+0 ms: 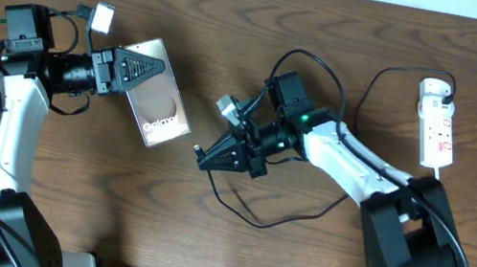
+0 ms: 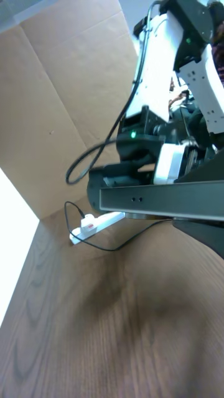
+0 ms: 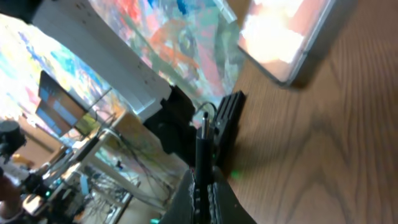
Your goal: Plug charger to phone and switch on socket
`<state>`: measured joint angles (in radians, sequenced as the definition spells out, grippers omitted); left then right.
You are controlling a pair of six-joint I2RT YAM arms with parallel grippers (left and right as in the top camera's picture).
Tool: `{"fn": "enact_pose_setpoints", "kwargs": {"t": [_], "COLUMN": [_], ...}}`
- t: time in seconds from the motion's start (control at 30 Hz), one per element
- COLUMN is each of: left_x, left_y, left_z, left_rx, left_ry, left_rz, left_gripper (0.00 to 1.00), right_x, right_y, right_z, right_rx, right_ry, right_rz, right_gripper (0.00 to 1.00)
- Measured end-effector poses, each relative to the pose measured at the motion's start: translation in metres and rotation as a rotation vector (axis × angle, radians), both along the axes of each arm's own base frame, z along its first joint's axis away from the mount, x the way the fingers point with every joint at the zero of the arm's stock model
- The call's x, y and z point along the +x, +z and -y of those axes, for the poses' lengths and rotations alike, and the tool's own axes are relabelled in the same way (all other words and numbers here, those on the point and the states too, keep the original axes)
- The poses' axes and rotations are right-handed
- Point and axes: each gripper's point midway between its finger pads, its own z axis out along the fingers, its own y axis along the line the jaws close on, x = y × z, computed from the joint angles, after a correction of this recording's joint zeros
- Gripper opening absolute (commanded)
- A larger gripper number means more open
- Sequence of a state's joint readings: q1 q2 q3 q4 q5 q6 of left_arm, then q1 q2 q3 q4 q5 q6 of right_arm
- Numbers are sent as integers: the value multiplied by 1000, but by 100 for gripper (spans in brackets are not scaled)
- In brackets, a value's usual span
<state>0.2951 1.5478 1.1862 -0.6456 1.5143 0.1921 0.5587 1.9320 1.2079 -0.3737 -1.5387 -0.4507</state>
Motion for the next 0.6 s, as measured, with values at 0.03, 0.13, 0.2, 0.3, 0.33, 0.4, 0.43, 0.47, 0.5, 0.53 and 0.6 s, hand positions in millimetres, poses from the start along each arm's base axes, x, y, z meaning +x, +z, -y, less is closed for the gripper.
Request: {"fn": "enact_pose_setpoints", "kwargs": {"t": [0.03, 0.13, 0.2, 0.3, 0.33, 0.4, 0.43, 0.47, 0.5, 0.53, 0.6], "left_x": [0, 0, -1, 0, 0, 0, 0, 0, 0, 1, 1], "left_y": [0, 1, 1, 2, 2, 2, 2, 2, 2, 2, 3], "left_z": [2, 7, 10, 11, 11, 11, 11, 10, 10, 10, 10], "left_rx": [1, 4, 5, 6, 6, 6, 6, 7, 9, 10, 11], "left_ry": [-5, -22, -30, -34, -34, -34, -34, -34, -34, -34, -34], "left_rz": [2, 17, 24, 29, 29, 29, 30, 33, 38, 44, 48], "left_gripper": [7, 8, 8, 7, 7, 7, 7, 7, 7, 7, 7], "right_x": [3, 8, 8, 3, 2, -1, -2, -4, -4, -5, -6], "right_y": [-5, -20, -28, -30, -29, -29, -28, -28, -27, -27, -25], "right_z": [-2, -7, -9, -14, -16, -19, -20, -21, -23, -24, -27], "right_rx": [-6, -35, -56, -68, -67, -68, -69, -68, -68, -67, -63], "right_ry": [-1, -1, 4, 20, 26, 37, 39, 45, 48, 52, 59], "right_rz": [-10, -57, -90, -108, -107, -108, -109, -108, -107, -106, -101], "right_gripper": [1, 1, 1, 1, 1, 1, 1, 1, 1, 1, 1]}}
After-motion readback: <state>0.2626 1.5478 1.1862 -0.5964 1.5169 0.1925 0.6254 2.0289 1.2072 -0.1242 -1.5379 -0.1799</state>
